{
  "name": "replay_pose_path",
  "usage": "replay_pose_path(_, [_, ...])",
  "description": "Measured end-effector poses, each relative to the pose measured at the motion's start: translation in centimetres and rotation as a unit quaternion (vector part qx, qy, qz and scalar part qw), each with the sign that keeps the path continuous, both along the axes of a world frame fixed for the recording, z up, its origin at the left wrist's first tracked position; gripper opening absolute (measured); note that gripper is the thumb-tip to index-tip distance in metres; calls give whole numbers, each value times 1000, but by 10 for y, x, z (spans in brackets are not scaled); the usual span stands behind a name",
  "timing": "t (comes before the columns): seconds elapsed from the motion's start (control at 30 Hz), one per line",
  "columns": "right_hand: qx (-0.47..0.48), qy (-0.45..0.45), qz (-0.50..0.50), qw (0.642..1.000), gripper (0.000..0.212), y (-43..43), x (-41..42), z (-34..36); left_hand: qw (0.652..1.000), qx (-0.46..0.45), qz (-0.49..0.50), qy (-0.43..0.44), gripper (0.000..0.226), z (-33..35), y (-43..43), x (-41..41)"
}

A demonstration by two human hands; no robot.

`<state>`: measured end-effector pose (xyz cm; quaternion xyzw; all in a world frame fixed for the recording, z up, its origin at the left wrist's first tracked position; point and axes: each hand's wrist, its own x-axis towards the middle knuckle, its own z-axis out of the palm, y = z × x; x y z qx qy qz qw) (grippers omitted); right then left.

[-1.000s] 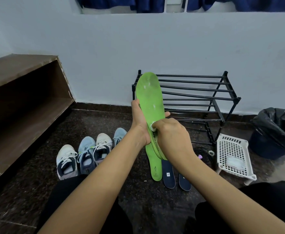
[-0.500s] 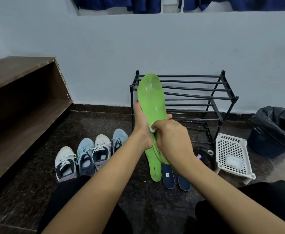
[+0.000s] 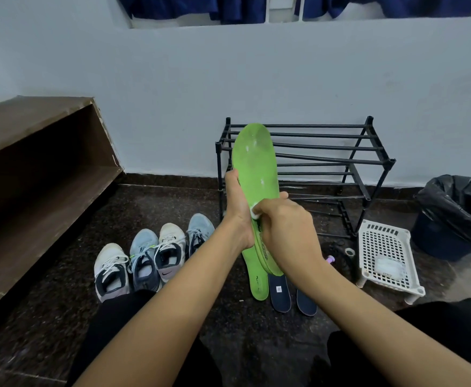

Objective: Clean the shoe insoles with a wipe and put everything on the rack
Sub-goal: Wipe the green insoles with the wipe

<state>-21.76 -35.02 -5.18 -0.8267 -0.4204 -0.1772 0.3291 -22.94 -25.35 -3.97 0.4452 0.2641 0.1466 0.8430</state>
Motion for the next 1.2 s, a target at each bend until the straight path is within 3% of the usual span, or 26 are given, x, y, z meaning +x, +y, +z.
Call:
replay_pose_path(0.13, [-15, -36, 32, 999, 19, 0, 7, 1, 1000, 6, 3, 15, 63, 0, 1, 0])
replay_pose_path(0.43, [10, -66, -2, 998, 14, -3, 15, 5, 999, 19, -35, 15, 68, -4, -6, 1])
replay_pose_path(0.63, [18, -41, 31, 998, 25, -2, 9, -3, 999, -8, 3, 33, 64, 0, -2, 0])
replay_pose_path(0.8, [20, -57, 12, 998, 17, 0, 21, 4, 999, -2, -28, 22, 68, -10, -8, 3])
replay_pose_path(1.0, [52, -28, -4, 998, 22, -1, 18, 5, 998, 1, -48, 31, 61, -8, -9, 3])
replay_pose_path(1.2, [20, 24, 20, 999, 27, -2, 4, 3, 999, -16, -4, 29, 58, -5, -1, 0])
